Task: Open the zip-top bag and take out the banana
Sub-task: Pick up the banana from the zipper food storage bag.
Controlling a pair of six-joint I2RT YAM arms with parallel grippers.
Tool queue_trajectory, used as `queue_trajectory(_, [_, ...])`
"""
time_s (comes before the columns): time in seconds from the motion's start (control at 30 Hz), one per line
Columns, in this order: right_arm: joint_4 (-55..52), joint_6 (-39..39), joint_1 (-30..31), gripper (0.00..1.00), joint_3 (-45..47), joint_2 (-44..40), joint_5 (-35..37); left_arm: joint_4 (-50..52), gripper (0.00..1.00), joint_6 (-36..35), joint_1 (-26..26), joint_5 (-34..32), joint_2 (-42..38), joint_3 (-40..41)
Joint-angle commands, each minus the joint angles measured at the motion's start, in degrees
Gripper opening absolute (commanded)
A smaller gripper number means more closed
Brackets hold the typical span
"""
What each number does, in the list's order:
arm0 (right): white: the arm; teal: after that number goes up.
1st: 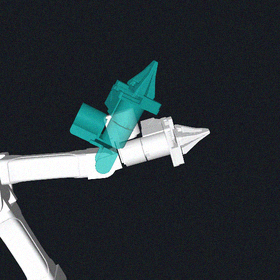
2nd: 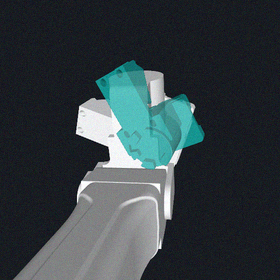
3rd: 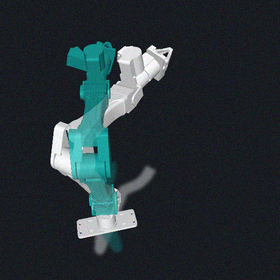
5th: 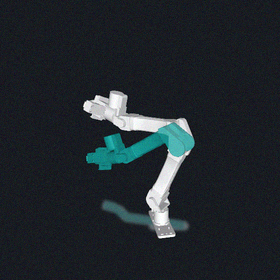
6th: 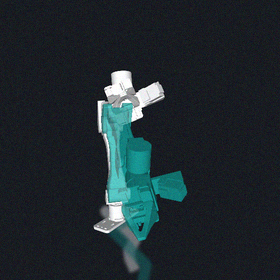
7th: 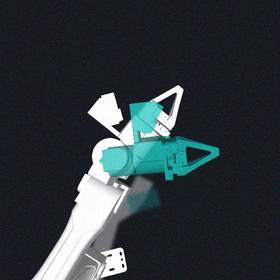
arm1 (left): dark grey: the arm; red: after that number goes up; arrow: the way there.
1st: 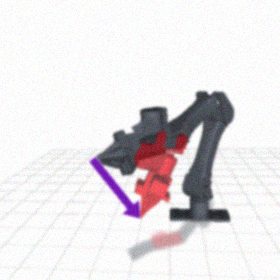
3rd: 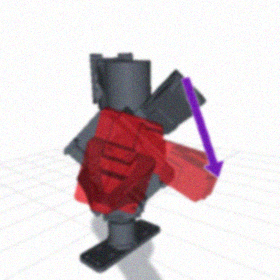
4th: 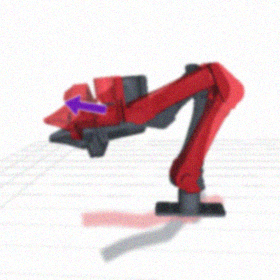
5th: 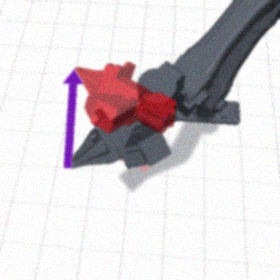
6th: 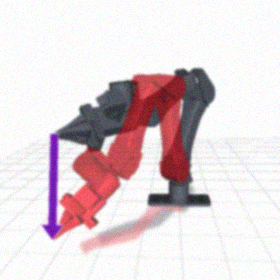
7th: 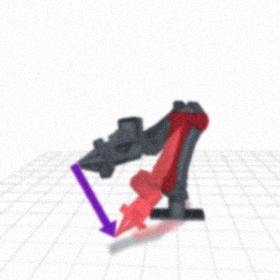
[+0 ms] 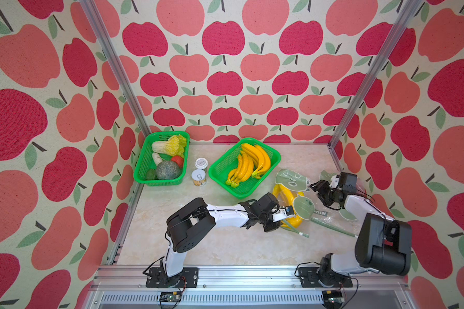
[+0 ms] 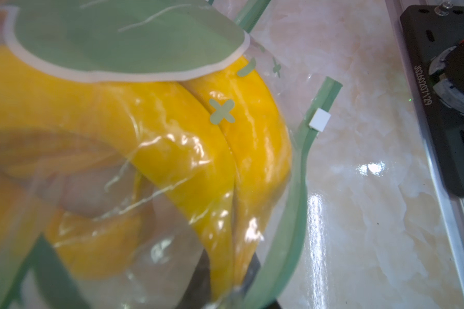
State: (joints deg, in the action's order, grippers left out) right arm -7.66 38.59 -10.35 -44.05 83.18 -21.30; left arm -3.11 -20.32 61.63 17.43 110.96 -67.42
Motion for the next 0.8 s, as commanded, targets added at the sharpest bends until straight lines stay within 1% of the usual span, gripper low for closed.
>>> queue_trajectory(0.0, [0.6,0.32,0.8,0.32,-2.34,0.87,0.98,0.21,0.14,-0.34,0.66,0.66,-2.36,1.1])
queue_trajectory(0.07, [0.89,0.6,0.77,0.18,-2.49,0.55,2.76,0.35,0.13,-0.25,0.99,0.38,-2.99,1.45])
queue_trajectory(0.17, [0.24,0.27,0.73,0.08,-3.46,-0.09,6.2,0.49,0.13,0.21,1.77,-0.8,-4.91,2.86])
queue_trajectory(0.23, [-0.5,0.01,0.77,0.05,-4.49,-0.26,8.16,0.13,0.13,0.91,2.37,-0.91,-6.74,4.54])
queue_trajectory(0.37, [-1.47,0.25,0.44,0.02,-6.1,-0.06,11.36,-0.15,0.13,1.72,4.43,-2.06,-10.49,7.91])
queue_trajectory(0.47, [-1.13,0.93,-0.01,0.0,-6.48,0.05,11.87,0.64,0.13,2.37,6.16,-2.62,-12.67,9.82])
queue_trajectory(0.77, [-1.34,1.58,-0.64,0.0,-7.54,0.72,12.24,4.93,0.13,3.43,12.06,-4.09,-18.22,13.12])
